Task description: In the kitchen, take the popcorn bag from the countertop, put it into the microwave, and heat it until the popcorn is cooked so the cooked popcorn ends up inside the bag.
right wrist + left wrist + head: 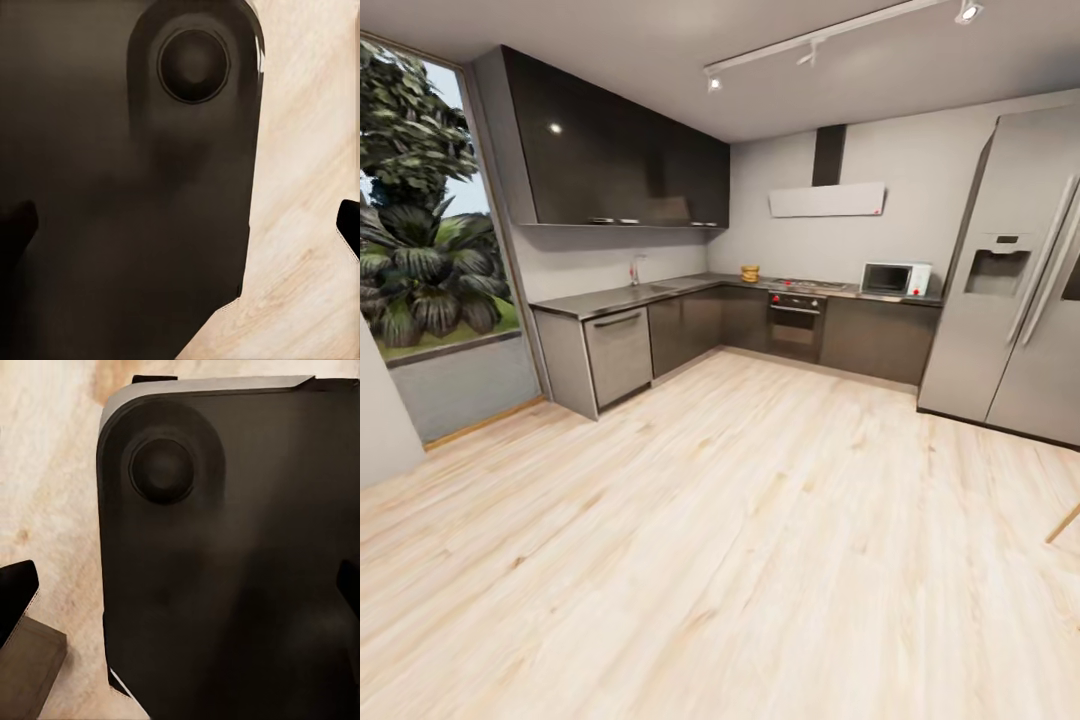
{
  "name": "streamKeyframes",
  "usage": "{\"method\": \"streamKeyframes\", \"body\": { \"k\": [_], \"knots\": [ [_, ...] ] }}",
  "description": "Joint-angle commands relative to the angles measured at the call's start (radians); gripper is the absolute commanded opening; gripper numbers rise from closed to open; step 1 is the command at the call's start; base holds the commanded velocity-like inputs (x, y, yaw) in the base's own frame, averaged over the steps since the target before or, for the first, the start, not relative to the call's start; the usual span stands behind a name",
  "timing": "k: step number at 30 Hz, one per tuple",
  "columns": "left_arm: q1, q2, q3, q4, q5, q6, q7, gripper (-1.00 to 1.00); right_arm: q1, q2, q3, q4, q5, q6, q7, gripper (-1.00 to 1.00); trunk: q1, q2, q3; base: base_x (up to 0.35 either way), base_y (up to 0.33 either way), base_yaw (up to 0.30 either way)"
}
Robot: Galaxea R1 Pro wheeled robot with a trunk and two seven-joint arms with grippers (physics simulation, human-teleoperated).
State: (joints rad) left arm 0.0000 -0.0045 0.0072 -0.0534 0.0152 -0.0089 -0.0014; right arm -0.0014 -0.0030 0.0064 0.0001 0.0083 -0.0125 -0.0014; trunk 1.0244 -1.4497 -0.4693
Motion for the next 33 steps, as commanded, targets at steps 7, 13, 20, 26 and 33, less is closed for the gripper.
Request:
{"method": "streamKeyframes", "body": {
  "k": [7,13,20,26,33],
  "knots": [
    [0.000,-0.001,0.001,0.003,0.002,0.000,0.000,1.00,0.000,-0.001,-0.001,0.000,-0.003,-0.001,0.000,1.00,0.001,0.000,-0.001,0.324,0.000,0.000],
    [0.000,-0.002,0.001,0.003,0.002,0.000,0.000,1.00,0.000,-0.002,0.002,0.000,-0.003,0.001,0.000,1.00,0.001,0.000,-0.001,0.324,0.000,0.000],
    [0.000,-0.001,0.002,0.003,0.002,-0.002,0.001,1.00,0.000,-0.002,0.004,0.000,0.003,-0.001,0.000,1.00,0.001,0.000,-0.001,0.324,0.000,0.000],
    [0.000,-0.001,0.002,0.003,0.002,-0.002,0.001,1.00,0.000,-0.001,-0.001,0.000,-0.004,-0.040,0.000,1.00,0.001,0.000,-0.001,0.324,0.000,-0.099],
    [0.000,-0.001,0.002,0.003,0.002,-0.002,0.001,1.00,0.000,-0.001,-0.002,0.000,-0.005,-0.043,0.000,1.00,0.001,0.000,-0.001,0.324,0.000,-0.239]
  ]
}}
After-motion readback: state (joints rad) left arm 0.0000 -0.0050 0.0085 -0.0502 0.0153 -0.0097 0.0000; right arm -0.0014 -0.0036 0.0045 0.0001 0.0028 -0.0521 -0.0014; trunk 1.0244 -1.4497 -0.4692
